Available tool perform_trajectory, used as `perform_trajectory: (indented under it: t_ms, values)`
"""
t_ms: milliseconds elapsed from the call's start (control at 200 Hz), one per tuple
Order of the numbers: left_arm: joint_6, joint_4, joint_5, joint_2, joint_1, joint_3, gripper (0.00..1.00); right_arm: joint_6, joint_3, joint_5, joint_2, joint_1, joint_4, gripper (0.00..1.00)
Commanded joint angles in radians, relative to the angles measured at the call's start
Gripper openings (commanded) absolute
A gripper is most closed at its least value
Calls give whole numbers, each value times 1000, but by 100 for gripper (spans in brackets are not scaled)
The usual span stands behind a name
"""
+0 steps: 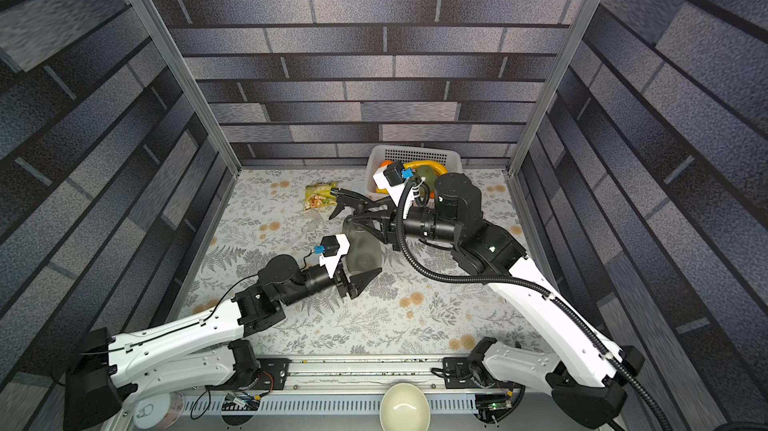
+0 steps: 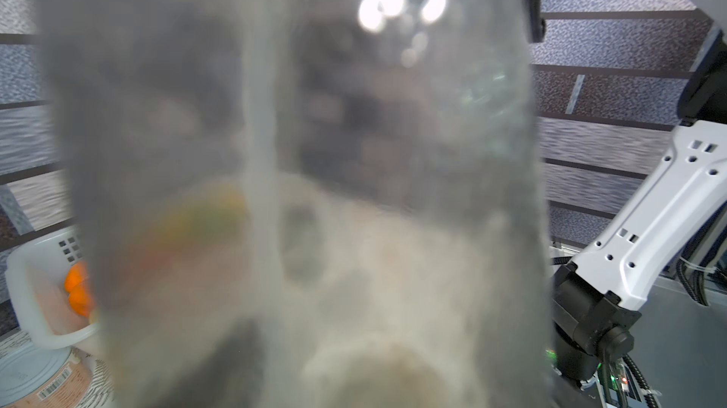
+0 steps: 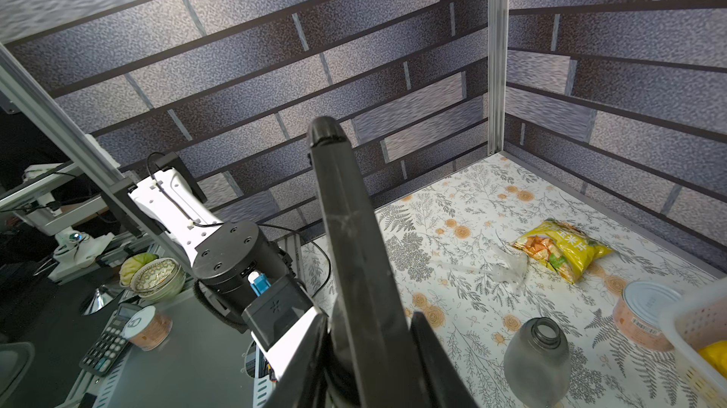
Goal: Attach spray nozzles to spray bottles
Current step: Screw the spray nozzle on the spray bottle.
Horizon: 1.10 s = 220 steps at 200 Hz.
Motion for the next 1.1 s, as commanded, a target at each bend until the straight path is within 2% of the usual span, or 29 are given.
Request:
perform_trajectory:
  t_ms: [0,60,250,461,581,666,761,892,1097]
  values:
    - [28,34,-87,11,-14,70,64,54,-63,182,-20,25,-17,15]
    - [42,53,-125,20,-17,76,64,60,-92,316,-32,56,-17,13]
    - [102,85,-195,77,-25,118,64,78,-133,865,-22,229,7,10]
    - [166,141,-256,137,-36,167,64,64,-95,1282,95,362,78,9]
    - [198,198,-294,172,-41,181,64,54,-50,1442,182,421,115,9]
    - [222,251,-323,199,-50,181,64,-13,-54,1569,242,461,220,11]
    - [262,285,-363,219,-72,179,64,-62,-53,1605,268,484,296,13]
    - [257,312,-362,210,-77,139,64,-37,-20,1523,243,485,242,18]
    - [221,269,-330,155,-73,65,64,18,68,1334,193,482,14,48]
